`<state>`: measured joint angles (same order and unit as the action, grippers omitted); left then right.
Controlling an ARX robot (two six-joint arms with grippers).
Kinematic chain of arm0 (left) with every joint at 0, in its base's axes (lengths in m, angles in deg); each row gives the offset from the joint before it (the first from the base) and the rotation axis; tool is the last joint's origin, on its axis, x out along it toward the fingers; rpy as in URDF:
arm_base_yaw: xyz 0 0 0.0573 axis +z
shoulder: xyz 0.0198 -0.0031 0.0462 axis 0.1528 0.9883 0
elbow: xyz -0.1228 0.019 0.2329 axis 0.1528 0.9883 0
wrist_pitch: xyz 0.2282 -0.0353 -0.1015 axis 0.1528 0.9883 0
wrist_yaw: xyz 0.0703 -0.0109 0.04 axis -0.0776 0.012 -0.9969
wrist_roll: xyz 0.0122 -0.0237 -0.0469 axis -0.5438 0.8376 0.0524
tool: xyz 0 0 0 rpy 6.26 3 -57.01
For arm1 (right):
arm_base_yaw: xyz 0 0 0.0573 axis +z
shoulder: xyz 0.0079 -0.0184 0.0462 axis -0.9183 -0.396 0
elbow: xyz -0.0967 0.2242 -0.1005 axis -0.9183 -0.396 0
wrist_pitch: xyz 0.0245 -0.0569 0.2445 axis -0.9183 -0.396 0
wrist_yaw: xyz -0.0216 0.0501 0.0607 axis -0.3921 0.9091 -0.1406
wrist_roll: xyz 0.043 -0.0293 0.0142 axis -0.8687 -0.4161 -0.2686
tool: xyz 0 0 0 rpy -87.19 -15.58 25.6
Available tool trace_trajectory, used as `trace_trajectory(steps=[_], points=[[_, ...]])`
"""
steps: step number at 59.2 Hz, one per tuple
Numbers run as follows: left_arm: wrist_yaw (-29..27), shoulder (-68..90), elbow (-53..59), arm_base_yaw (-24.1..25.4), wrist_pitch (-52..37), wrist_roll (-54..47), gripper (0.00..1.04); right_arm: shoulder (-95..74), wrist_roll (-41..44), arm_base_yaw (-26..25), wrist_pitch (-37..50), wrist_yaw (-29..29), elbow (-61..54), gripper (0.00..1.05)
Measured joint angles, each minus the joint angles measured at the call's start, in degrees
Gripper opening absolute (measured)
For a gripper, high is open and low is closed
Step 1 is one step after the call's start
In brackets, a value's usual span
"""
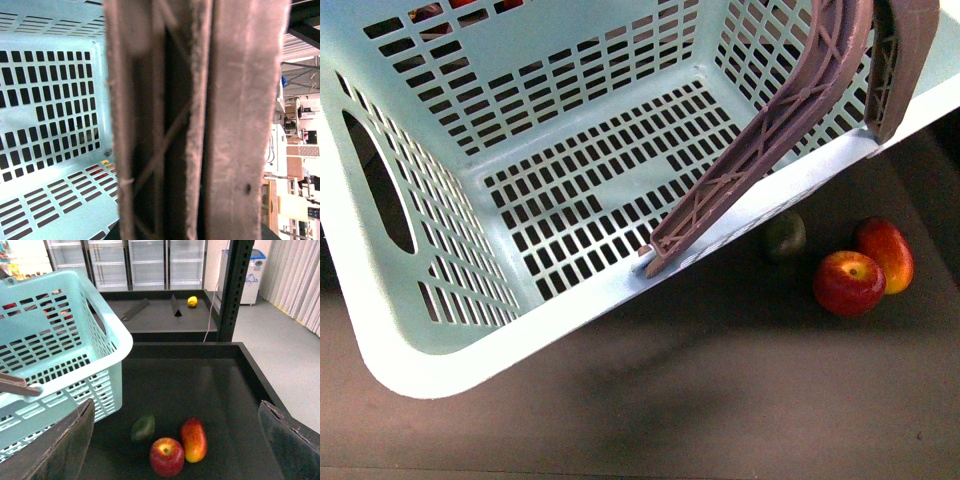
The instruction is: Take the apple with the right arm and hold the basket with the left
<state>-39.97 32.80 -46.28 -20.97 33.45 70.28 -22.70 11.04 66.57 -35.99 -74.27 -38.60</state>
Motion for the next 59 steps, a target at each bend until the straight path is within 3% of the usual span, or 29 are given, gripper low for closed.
trace_trajectory(steps=[14,21,26,35,42,49,59], points=[[0.02,0.00,0.00,0.00,0.00,-0.02,0.15,0.00,0.00,0.00,0.00,0.00,0.00,0.96],[0.00,0.00,0.00,0.02,0.02,-0.04,0.15,-12.37,-5.66,3.04,-17.77,-13.40,7.69,0.96],[0.04,-0.11,-0.04,-0.09,0.02,-0.20,0.15,-21.86,-6.95,1.70,-22.64,-14.19,9.55,0.96],[0.22,-0.11,-0.04,-0.09,0.07,-0.17,0.15,-31.74,-4.20,-1.68,-14.12,-7.08,9.40,0.96],[0.20,-0.15,-0.09,-0.09,0.07,-0.22,0.15,-48.41,1.88,-6.19,1.73,0.35,9.33,0.96],[0.17,-0.15,-0.09,-0.09,0.07,-0.22,0.15,-69.09,6.34,-6.97,17.75,1.03,11.23,0.96],[0.15,-0.15,-0.09,-0.09,0.07,-0.24,0.15,-89.64,10.91,-4.83,29.97,-0.57,16.04,0.96]])
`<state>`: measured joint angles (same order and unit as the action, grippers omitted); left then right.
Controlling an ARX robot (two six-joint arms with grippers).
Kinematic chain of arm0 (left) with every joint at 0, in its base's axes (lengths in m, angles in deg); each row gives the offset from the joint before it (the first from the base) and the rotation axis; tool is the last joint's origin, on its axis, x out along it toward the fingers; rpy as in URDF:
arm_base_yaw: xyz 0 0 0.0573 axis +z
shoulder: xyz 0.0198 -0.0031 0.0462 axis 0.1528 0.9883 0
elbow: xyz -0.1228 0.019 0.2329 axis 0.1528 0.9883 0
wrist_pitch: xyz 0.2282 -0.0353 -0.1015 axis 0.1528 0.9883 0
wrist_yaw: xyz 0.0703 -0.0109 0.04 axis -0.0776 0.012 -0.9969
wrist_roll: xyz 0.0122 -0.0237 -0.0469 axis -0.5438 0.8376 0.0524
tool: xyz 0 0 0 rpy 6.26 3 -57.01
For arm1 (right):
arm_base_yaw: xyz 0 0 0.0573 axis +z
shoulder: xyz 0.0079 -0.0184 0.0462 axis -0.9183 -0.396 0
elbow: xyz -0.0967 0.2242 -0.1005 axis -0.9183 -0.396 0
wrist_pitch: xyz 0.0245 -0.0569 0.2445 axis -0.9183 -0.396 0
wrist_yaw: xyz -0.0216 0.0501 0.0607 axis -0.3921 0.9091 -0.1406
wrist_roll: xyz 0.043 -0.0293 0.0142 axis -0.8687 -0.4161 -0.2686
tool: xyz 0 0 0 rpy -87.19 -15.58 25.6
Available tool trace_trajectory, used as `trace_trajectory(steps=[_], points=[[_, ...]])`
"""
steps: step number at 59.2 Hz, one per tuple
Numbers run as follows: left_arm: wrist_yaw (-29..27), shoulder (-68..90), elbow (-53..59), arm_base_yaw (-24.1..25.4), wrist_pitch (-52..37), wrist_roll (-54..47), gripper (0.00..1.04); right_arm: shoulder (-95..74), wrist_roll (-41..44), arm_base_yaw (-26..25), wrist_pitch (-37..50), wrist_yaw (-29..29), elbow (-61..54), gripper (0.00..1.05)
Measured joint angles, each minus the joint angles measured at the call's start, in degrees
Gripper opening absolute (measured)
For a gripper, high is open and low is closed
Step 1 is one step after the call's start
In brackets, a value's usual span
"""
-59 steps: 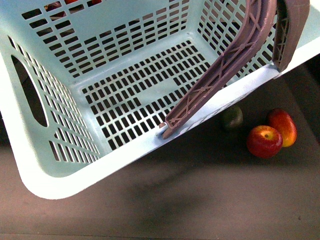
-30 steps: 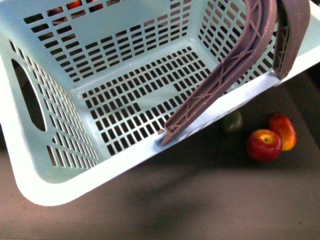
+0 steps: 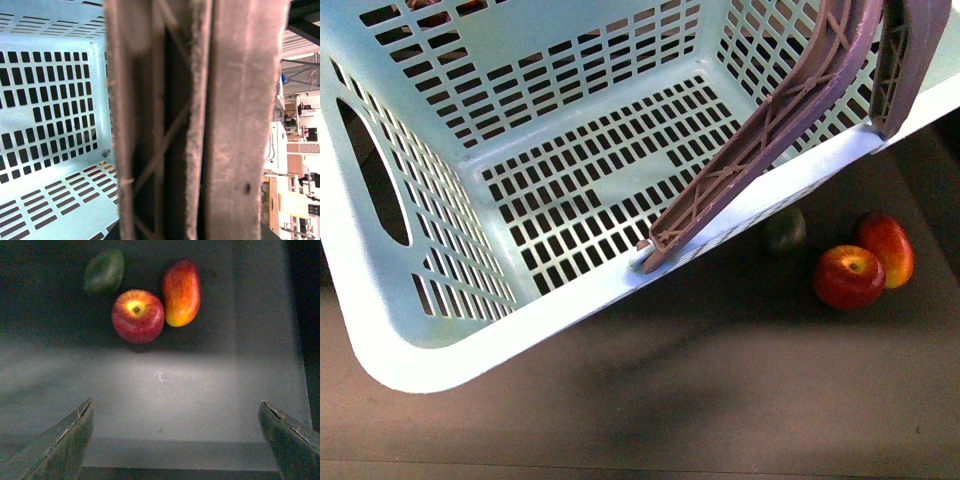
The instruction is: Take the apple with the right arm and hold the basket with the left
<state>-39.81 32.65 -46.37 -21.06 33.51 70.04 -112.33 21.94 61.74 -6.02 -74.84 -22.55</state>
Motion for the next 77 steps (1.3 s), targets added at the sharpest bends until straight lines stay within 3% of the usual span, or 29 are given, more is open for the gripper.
trace_trajectory(steps=[13,32,51,61,77], points=[[-0.11,-0.02,0.00,0.00,0.00,-0.04,0.15,-19.37,1.31,1.79,3.48,-1.27,7.23,0.96],[-0.02,0.00,0.00,0.00,0.00,-0.02,0.15,-33.40,3.78,5.20,3.78,-4.50,17.05,0.96],[0.07,-0.02,0.00,0.00,0.00,-0.02,0.15,-39.39,19.85,7.82,6.99,-5.03,21.46,0.96],[-0.13,-0.02,0.00,0.00,0.00,-0.02,0.15,-42.40,33.11,7.89,8.09,-4.17,24.57,0.96],[0.04,-0.02,0.00,0.00,0.00,-0.02,0.15,-45.70,40.04,7.58,5.95,-2.56,30.40,0.96]])
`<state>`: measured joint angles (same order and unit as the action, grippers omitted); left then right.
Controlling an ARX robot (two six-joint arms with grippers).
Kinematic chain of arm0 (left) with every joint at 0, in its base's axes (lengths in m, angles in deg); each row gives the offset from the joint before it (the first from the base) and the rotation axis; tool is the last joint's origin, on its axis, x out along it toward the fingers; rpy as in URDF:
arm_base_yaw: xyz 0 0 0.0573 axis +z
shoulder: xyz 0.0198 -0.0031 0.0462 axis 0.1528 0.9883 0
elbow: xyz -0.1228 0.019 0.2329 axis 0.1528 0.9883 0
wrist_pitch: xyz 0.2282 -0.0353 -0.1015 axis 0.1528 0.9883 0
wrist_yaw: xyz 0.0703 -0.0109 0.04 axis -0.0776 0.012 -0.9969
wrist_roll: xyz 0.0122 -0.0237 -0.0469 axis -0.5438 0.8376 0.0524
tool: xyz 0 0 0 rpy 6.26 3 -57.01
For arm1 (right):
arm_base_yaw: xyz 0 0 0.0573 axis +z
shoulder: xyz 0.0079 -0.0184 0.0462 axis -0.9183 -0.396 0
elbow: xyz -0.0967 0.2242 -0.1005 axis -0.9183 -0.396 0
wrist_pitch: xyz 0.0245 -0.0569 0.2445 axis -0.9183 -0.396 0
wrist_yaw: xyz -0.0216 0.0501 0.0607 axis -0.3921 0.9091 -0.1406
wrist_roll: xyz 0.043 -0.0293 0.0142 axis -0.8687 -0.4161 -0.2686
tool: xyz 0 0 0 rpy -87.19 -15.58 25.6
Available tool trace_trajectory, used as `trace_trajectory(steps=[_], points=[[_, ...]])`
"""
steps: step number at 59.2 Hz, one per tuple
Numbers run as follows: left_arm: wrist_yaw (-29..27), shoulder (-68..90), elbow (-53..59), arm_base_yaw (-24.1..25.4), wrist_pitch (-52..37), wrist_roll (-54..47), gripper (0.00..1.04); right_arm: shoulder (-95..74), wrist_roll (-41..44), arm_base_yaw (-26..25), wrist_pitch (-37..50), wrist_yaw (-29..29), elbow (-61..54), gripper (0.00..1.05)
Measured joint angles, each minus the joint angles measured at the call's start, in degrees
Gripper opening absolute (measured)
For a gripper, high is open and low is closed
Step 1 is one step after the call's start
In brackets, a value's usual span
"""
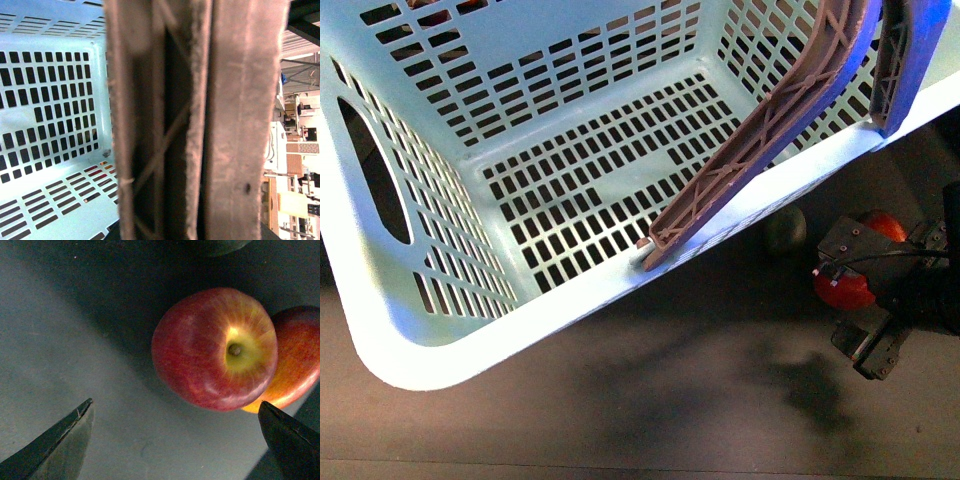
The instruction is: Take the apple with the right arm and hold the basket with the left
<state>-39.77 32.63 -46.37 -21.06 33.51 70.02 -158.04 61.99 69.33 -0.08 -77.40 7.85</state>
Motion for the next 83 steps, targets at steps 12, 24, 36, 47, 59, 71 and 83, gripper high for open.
trace_trajectory(steps=[12,24,36,47,59,71,83], points=[[0.00,0.00,0.00,0.00,0.00,0.00,0.15,-2.12,2.36,-0.61,-2.19,0.61,4.13,0.96],[0.00,0.00,0.00,0.00,0.00,0.00,0.15,-3.89,3.74,-1.31,-4.22,1.36,8.24,0.96],[0.00,0.00,0.00,0.00,0.00,0.00,0.15,-5.77,4.52,-1.99,-6.38,1.81,12.33,0.96],[0.00,0.00,0.00,0.00,0.00,0.00,0.15,-6.97,4.55,-2.21,-8.74,2.75,14.67,0.96],[-0.02,0.02,0.00,0.00,0.00,0.00,0.15,-7.54,2.51,-2.10,-8.85,3.58,14.88,0.84],[0.02,0.00,0.00,0.00,0.00,0.00,0.15,-6.36,0.42,-2.25,-6.51,4.79,12.13,0.80],[0.00,0.00,0.00,0.00,0.00,0.00,0.15,0.42,-3.15,-4.09,-2.58,7.67,5.07,0.80]])
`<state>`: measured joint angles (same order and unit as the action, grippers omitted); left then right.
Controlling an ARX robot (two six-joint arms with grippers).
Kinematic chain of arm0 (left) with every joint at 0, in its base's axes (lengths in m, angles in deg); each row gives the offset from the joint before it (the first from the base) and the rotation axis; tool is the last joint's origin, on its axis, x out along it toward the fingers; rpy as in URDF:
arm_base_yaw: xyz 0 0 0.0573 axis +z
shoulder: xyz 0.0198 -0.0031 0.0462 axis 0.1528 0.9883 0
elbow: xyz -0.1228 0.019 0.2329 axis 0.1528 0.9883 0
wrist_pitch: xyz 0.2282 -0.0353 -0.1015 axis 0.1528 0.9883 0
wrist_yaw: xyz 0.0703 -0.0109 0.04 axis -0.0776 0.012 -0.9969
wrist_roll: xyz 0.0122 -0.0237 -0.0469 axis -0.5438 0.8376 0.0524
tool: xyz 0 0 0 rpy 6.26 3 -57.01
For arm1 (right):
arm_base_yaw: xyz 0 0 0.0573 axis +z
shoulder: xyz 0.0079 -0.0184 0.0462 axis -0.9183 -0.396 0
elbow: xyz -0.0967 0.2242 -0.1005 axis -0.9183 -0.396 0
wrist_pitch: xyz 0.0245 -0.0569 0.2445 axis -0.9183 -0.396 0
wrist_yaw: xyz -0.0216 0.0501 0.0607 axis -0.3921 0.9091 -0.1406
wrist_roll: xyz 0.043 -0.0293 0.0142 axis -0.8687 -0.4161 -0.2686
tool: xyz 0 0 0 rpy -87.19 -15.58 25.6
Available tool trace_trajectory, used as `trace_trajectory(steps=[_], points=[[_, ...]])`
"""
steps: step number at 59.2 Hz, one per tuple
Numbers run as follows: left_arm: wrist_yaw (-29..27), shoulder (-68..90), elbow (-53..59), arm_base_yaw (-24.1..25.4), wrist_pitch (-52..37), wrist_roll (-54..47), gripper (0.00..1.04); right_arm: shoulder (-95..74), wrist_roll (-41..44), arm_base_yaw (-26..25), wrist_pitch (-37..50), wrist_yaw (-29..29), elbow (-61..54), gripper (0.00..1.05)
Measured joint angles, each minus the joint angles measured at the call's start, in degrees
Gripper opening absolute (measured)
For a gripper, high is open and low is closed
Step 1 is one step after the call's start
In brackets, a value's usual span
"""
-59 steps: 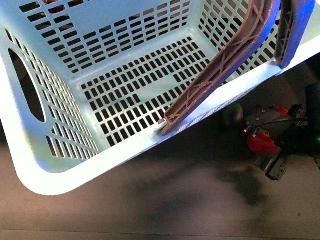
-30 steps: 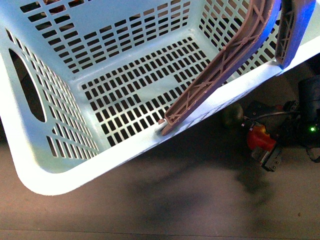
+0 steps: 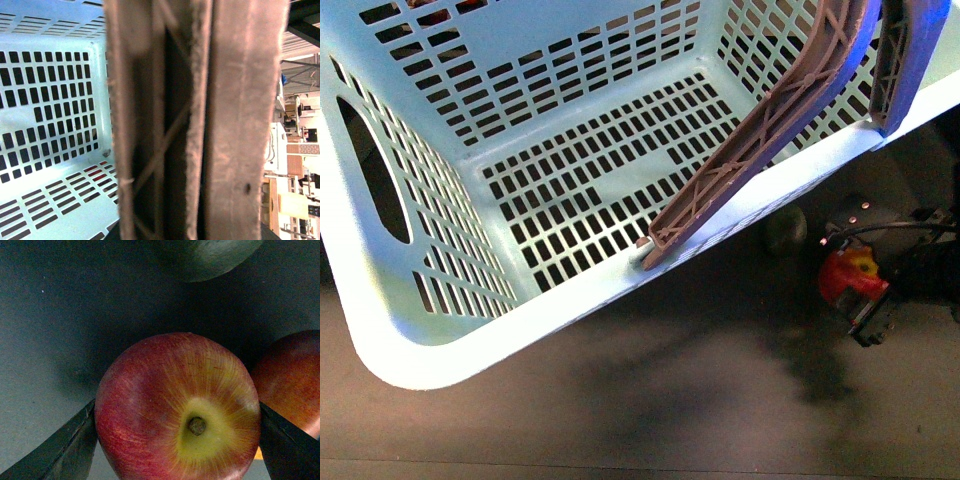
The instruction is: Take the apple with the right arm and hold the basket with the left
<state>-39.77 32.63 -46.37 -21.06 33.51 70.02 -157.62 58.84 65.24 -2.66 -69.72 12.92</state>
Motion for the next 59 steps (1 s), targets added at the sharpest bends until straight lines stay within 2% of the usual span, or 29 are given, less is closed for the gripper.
trace_trajectory(steps=[17,29,36,44,54,59], points=[[-0.02,0.00,0.00,0.00,0.00,0.00,0.15,26.14,-6.10,-8.63,5.79,5.75,-16.59,0.80],[0.02,0.00,0.00,0.00,0.00,0.00,0.15,44.46,-12.52,-13.09,0.00,9.53,-20.17,0.80],[0.00,0.00,0.00,0.00,0.00,0.00,0.15,53.90,-17.03,-13.27,-3.65,11.13,-20.13,0.80],[0.00,0.00,0.00,0.00,0.00,0.00,0.15,65.55,-24.46,-10.14,-7.41,11.61,-19.32,0.80],[0.02,0.00,0.00,0.00,0.00,0.00,0.15,72.00,-33.73,1.95,-8.26,8.96,-19.08,0.80],[0.02,0.00,0.00,0.00,0.00,0.00,0.15,71.41,-35.21,6.88,-7.26,7.67,-19.08,0.80]])
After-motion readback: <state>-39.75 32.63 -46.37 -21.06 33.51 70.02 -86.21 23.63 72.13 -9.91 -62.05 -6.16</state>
